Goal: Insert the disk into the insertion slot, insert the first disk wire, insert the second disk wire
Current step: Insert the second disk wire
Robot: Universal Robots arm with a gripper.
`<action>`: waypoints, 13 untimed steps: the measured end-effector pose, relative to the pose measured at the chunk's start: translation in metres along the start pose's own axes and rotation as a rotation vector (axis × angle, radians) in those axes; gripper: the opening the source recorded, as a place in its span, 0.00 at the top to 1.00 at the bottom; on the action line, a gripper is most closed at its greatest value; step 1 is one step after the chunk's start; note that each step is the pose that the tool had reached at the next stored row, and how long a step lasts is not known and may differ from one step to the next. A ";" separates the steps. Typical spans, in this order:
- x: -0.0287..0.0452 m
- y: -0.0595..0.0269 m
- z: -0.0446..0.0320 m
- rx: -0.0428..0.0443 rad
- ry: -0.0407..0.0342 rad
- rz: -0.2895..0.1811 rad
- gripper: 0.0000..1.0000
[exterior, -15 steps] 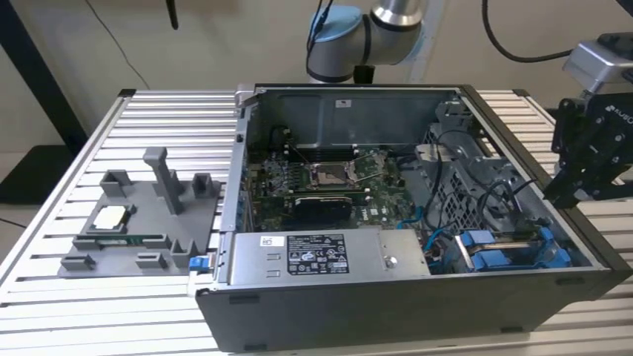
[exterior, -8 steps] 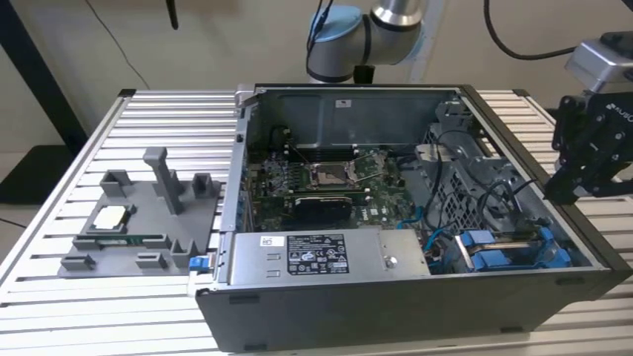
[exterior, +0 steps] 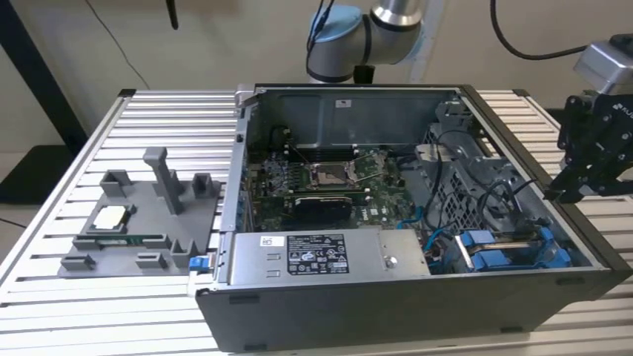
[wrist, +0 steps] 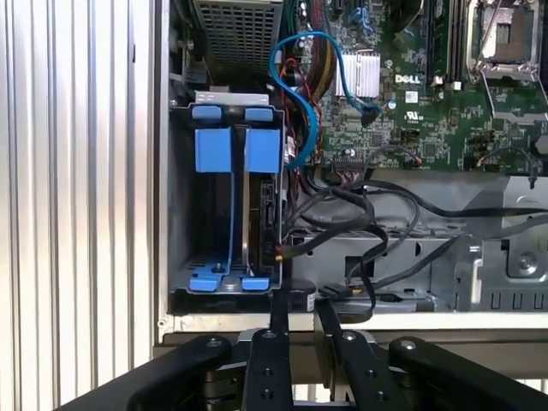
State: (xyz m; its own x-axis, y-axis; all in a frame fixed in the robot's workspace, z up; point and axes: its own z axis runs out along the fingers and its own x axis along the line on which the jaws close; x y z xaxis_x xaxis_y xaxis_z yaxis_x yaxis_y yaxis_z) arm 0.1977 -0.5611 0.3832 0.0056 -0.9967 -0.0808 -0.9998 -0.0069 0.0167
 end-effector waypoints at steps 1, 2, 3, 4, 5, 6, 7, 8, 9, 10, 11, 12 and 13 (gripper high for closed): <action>-0.0001 -0.0013 0.0001 -0.0003 -0.0066 -0.001 0.73; -0.0001 -0.0025 0.0003 -0.0007 -0.0129 -0.001 0.73; -0.0001 -0.0035 0.0004 -0.0015 -0.0191 -0.001 0.73; -0.0001 -0.0043 0.0006 -0.0026 -0.0255 -0.001 0.73; 0.0000 -0.0045 0.0009 -0.0031 -0.0303 -0.001 0.73; 0.0000 -0.0045 0.0008 -0.0031 -0.0303 -0.001 0.73; -0.0001 -0.0045 0.0008 -0.0031 -0.0304 -0.001 0.73; -0.0001 -0.0046 0.0008 -0.0031 -0.0304 -0.001 0.73; -0.0001 -0.0047 0.0010 -0.0031 -0.0304 -0.001 0.73; -0.0002 -0.0047 0.0015 -0.0031 -0.0303 -0.001 0.73; -0.0003 -0.0047 0.0027 -0.0031 -0.0310 -0.001 0.73; -0.0004 -0.0047 0.0036 -0.0030 -0.0332 -0.001 0.73; -0.0005 -0.0048 0.0045 -0.0029 -0.0363 0.000 0.73</action>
State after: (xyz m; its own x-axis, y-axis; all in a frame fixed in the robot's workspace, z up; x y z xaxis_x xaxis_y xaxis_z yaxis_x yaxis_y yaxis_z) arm 0.2024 -0.5603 0.3788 0.0052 -0.9931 -0.1169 -0.9998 -0.0075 0.0196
